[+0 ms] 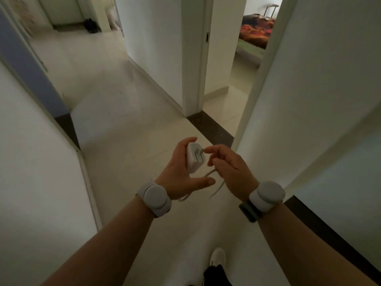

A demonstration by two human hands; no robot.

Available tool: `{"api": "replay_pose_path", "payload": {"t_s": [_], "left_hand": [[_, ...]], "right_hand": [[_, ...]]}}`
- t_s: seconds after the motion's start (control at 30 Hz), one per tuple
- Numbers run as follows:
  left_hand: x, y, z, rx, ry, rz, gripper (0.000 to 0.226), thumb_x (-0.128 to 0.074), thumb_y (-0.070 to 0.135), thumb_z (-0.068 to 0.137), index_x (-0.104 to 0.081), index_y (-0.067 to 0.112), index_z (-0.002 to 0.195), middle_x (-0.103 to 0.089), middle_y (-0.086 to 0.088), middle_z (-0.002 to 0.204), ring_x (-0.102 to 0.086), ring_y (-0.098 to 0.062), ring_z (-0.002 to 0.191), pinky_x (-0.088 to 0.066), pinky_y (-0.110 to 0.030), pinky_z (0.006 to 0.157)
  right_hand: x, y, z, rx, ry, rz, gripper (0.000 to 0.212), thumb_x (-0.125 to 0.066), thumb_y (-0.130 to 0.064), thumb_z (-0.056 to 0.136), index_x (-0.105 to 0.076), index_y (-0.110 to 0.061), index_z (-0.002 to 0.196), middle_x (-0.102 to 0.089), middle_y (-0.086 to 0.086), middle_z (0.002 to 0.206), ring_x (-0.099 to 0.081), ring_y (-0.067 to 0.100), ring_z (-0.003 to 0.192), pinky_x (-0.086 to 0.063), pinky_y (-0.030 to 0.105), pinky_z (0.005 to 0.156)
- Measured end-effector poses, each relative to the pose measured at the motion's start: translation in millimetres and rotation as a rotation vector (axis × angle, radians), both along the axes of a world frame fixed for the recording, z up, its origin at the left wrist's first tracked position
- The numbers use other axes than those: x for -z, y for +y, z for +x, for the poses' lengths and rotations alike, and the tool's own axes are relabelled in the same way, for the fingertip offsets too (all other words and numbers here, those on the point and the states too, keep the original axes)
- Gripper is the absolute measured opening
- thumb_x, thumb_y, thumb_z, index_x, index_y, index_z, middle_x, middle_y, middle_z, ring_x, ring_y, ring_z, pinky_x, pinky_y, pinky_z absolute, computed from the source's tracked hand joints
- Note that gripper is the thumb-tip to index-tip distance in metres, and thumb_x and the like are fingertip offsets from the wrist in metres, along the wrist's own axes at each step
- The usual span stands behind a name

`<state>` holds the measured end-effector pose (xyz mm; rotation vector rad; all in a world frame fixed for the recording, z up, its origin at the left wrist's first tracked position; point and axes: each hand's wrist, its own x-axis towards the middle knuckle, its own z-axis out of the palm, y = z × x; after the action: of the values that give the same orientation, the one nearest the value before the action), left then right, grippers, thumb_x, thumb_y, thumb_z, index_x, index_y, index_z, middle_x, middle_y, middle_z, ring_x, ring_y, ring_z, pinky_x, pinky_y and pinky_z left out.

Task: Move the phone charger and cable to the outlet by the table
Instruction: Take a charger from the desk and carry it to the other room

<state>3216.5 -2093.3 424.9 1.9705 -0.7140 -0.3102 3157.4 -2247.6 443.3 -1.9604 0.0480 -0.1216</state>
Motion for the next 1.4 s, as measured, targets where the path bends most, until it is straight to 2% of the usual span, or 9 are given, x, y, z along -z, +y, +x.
{"api": "replay_pose_path", "payload": {"t_s": [0.2, 0.37, 0.47, 0.57, 0.7, 0.9, 1.13, 1.27, 1.4], "left_hand": [[4, -37, 98, -0.195, -0.219, 0.005, 0.067, -0.067, 0.012, 0.075, -0.027, 0.027, 0.126, -0.041, 0.000, 0.110, -0.050, -0.012, 0.088, -0.043, -0.016, 0.068], [0, -54, 210, -0.494, -0.296, 0.033, 0.057, -0.067, 0.010, 0.070, -0.037, 0.015, 0.119, -0.047, -0.012, 0.111, -0.049, -0.025, 0.094, -0.046, -0.037, 0.078], [-3, -58, 267, -0.646, -0.261, 0.166, 0.078, -0.080, 0.023, 0.065, -0.032, 0.013, 0.126, -0.040, -0.014, 0.123, -0.042, -0.024, 0.105, -0.037, -0.031, 0.086], [-7, -66, 284, -0.642, -0.243, 0.164, 0.100, -0.083, 0.042, 0.055, -0.024, 0.021, 0.133, -0.033, -0.009, 0.127, -0.036, -0.015, 0.102, -0.036, -0.028, 0.086], [-2, -96, 331, -0.555, -0.302, 0.212, 0.100, -0.082, 0.041, 0.058, -0.021, 0.023, 0.135, -0.029, -0.008, 0.127, -0.037, -0.014, 0.102, -0.037, -0.024, 0.087], [18, -118, 446, -0.482, -0.281, 0.169, 0.069, -0.070, 0.030, 0.076, -0.031, 0.020, 0.132, -0.037, -0.009, 0.125, -0.047, -0.022, 0.100, -0.039, -0.026, 0.081], [18, -123, 611, -0.548, -0.247, 0.124, 0.061, -0.070, 0.020, 0.077, -0.037, 0.012, 0.127, -0.040, -0.015, 0.122, -0.044, -0.020, 0.093, -0.037, -0.026, 0.079], [25, -147, 679, -0.556, -0.180, 0.139, 0.065, -0.072, 0.018, 0.074, -0.035, 0.012, 0.127, -0.037, -0.016, 0.125, -0.047, -0.026, 0.104, -0.042, -0.029, 0.081], [30, -198, 742, -0.439, -0.198, 0.198, 0.083, -0.078, 0.031, 0.068, -0.027, 0.012, 0.131, -0.030, -0.013, 0.126, -0.035, -0.016, 0.100, -0.038, -0.029, 0.085]], "right_hand": [[9, -43, 101, -0.071, -0.008, -0.117, 0.015, -0.048, -0.018, 0.093, -0.052, -0.028, 0.104, -0.060, -0.002, 0.082, -0.059, 0.015, 0.073, -0.053, 0.024, 0.069], [23, -106, 198, -0.059, 0.020, -0.196, 0.015, -0.052, -0.019, 0.091, -0.059, -0.021, 0.104, -0.061, -0.007, 0.076, -0.061, 0.007, 0.074, -0.050, 0.016, 0.069], [33, -136, 261, 0.028, -0.027, -0.244, 0.014, -0.054, -0.016, 0.090, -0.064, -0.012, 0.100, -0.058, -0.005, 0.068, -0.056, 0.005, 0.065, -0.046, 0.009, 0.061], [36, -141, 296, 0.003, -0.079, -0.350, 0.016, -0.056, -0.017, 0.089, -0.067, -0.010, 0.100, -0.062, -0.002, 0.075, -0.057, 0.011, 0.067, -0.044, 0.008, 0.062], [33, -133, 362, -0.111, -0.180, -0.458, 0.020, -0.058, -0.018, 0.089, -0.069, -0.009, 0.102, -0.072, 0.009, 0.087, -0.062, 0.017, 0.074, -0.055, 0.031, 0.071], [28, -152, 472, -0.068, -0.167, -0.456, 0.019, -0.056, -0.022, 0.089, -0.068, -0.015, 0.102, -0.068, -0.003, 0.082, -0.057, 0.003, 0.068, -0.038, 0.002, 0.064], [40, -192, 596, 0.059, 0.052, -0.299, 0.009, -0.060, -0.026, 0.086, -0.062, -0.025, 0.094, -0.063, -0.008, 0.076, -0.062, 0.010, 0.071, -0.053, 0.023, 0.068], [46, -219, 643, 0.158, 0.037, -0.338, 0.006, -0.058, -0.024, 0.087, -0.063, -0.026, 0.086, -0.061, -0.012, 0.071, -0.058, 0.005, 0.066, -0.048, 0.019, 0.061], [52, -264, 698, 0.192, 0.032, -0.440, 0.008, -0.058, -0.020, 0.088, -0.066, -0.020, 0.090, -0.059, -0.010, 0.075, -0.052, 0.000, 0.065, -0.039, 0.011, 0.060]]}}
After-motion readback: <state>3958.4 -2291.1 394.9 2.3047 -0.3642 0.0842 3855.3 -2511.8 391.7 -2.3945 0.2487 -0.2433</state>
